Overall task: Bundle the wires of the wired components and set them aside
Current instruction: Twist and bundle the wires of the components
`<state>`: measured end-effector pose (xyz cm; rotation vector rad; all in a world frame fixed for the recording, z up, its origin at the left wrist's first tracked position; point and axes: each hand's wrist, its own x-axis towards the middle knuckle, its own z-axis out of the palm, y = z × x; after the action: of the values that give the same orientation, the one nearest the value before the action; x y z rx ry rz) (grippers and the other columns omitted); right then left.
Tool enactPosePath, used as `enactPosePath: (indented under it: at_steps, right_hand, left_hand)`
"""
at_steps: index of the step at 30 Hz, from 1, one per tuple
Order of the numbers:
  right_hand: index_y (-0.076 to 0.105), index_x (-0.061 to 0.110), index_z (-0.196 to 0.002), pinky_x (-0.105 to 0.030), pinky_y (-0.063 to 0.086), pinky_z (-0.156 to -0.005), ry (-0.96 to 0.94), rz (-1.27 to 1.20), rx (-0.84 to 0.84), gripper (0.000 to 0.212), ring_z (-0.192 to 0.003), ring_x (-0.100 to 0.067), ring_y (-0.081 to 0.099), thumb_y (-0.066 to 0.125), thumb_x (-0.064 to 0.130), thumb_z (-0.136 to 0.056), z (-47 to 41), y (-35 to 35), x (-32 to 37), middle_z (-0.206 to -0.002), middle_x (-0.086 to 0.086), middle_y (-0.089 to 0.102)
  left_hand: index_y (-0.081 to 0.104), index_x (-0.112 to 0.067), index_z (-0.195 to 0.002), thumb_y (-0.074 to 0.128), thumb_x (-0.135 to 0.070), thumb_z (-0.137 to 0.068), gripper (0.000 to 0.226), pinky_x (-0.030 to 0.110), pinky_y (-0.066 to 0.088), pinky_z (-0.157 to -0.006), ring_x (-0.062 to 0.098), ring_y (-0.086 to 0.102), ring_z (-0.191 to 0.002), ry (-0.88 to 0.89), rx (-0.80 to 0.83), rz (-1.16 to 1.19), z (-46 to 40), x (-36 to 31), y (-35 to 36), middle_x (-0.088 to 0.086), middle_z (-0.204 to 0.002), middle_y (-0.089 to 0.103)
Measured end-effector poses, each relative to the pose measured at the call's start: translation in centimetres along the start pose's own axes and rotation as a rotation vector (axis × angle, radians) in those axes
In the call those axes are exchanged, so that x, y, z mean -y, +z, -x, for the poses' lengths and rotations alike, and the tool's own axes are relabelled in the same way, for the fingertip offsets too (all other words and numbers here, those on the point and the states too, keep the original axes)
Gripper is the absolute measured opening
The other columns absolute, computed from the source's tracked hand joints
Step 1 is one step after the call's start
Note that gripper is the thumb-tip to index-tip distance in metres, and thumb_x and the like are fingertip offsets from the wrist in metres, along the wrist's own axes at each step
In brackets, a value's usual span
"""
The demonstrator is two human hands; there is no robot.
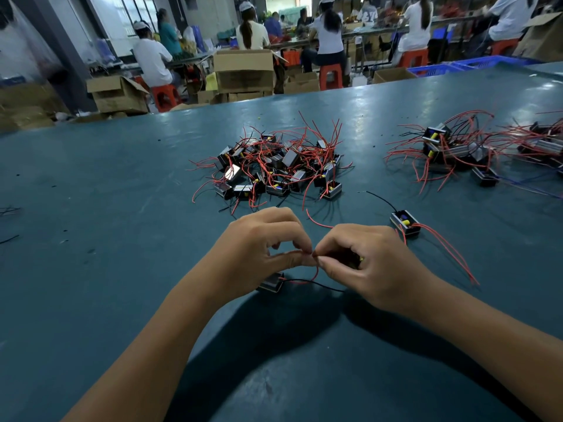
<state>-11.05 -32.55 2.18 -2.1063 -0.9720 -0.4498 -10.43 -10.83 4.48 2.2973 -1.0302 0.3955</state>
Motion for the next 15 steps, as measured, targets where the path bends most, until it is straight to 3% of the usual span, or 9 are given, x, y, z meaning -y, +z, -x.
enactPosePath:
  at_steps: [4, 9, 15]
  right_hand:
    - [0.071, 0.014, -0.084, -0.009, 0.041, -0.066, 0.059, -0.077, -0.008, 0.004, -0.068, 0.002, 0.058, 0.071, 0.010, -0.085, 0.03, -0.12, -0.37, -0.075, 0.015, 0.064]
    - [0.069, 0.016, -0.083, -0.009, 0.040, -0.064, 0.073, -0.099, -0.009, 0.007, -0.065, 0.000, 0.057, 0.072, 0.011, -0.085, -0.05, -0.04, -0.27, -0.072, 0.016, 0.063]
    - [0.070, 0.013, -0.083, -0.009, 0.039, -0.063, 0.096, -0.114, -0.003, 0.007, -0.063, -0.001, 0.056, 0.073, 0.007, -0.085, -0.07, -0.11, -0.13, -0.071, 0.014, 0.063]
  left_hand:
    - [0.076, -0.021, -0.094, 0.077, -0.034, -0.082, 0.017, 0.027, 0.046, -0.075, 0.007, 0.055, -0.089, 0.014, -0.033, -0.042, 0.09, -0.01, -0.60, -0.014, -0.097, 0.055]
    - [0.078, -0.021, -0.091, 0.078, -0.026, -0.084, 0.009, 0.041, 0.049, -0.071, 0.015, 0.056, -0.085, 0.055, -0.033, -0.112, 0.01, -0.44, -0.53, -0.008, -0.093, 0.056]
    - [0.078, -0.018, -0.088, 0.074, -0.027, -0.087, 0.009, 0.043, 0.048, -0.064, 0.019, 0.057, -0.079, 0.105, -0.063, -0.199, -0.11, -0.60, -0.21, -0.004, -0.089, 0.059]
